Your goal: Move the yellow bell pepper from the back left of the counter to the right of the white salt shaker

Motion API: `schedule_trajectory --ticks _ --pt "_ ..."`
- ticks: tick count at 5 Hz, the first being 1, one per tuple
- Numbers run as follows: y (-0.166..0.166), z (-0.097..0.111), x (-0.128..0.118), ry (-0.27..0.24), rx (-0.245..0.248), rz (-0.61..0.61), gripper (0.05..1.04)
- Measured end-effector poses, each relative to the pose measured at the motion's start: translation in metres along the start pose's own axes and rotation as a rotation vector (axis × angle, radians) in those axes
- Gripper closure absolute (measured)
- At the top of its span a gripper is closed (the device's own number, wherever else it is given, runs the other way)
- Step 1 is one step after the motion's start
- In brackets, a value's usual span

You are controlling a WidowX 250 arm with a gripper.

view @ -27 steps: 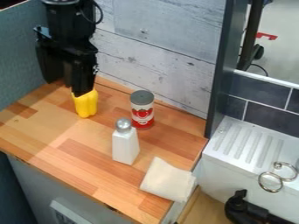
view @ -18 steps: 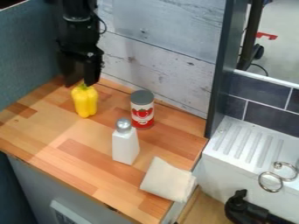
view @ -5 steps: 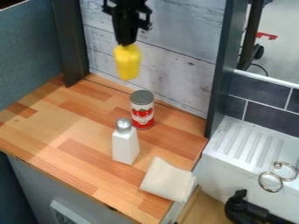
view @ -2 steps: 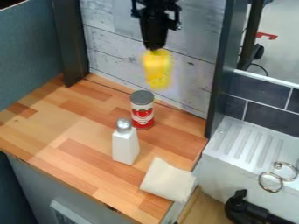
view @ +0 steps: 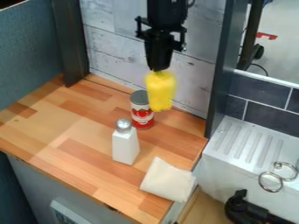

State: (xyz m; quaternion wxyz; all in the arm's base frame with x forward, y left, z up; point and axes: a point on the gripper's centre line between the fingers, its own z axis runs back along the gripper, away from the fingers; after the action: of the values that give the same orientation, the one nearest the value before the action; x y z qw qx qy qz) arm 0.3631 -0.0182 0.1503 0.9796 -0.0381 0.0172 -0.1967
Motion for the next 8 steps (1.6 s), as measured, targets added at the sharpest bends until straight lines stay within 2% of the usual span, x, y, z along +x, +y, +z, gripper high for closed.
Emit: schedule_trajectory --ticks 1,2,3,5,6,7,8 --pt "-0.003 -0.008 0.004 -0.001 -0.029 -0.021 1.003" --pt "-0.008 -0.024 0.008 0.010 -0.039 -0.027 1.003" --pt "-0.013 -0.048 0.014 0.014 -0.036 -0.031 1.003" --pt "-0.024 -0.082 0.006 0.115 -0.057 -0.020 1.003" --pt "-0.026 -0.085 0.006 0.105 -0.067 -0.020 1.003" --pt "-0.022 -0.084 0.005 0.077 -0.026 -0.031 0.982" --pt "-0.018 -0.087 0.001 0.094 -0.002 -0.037 0.803"
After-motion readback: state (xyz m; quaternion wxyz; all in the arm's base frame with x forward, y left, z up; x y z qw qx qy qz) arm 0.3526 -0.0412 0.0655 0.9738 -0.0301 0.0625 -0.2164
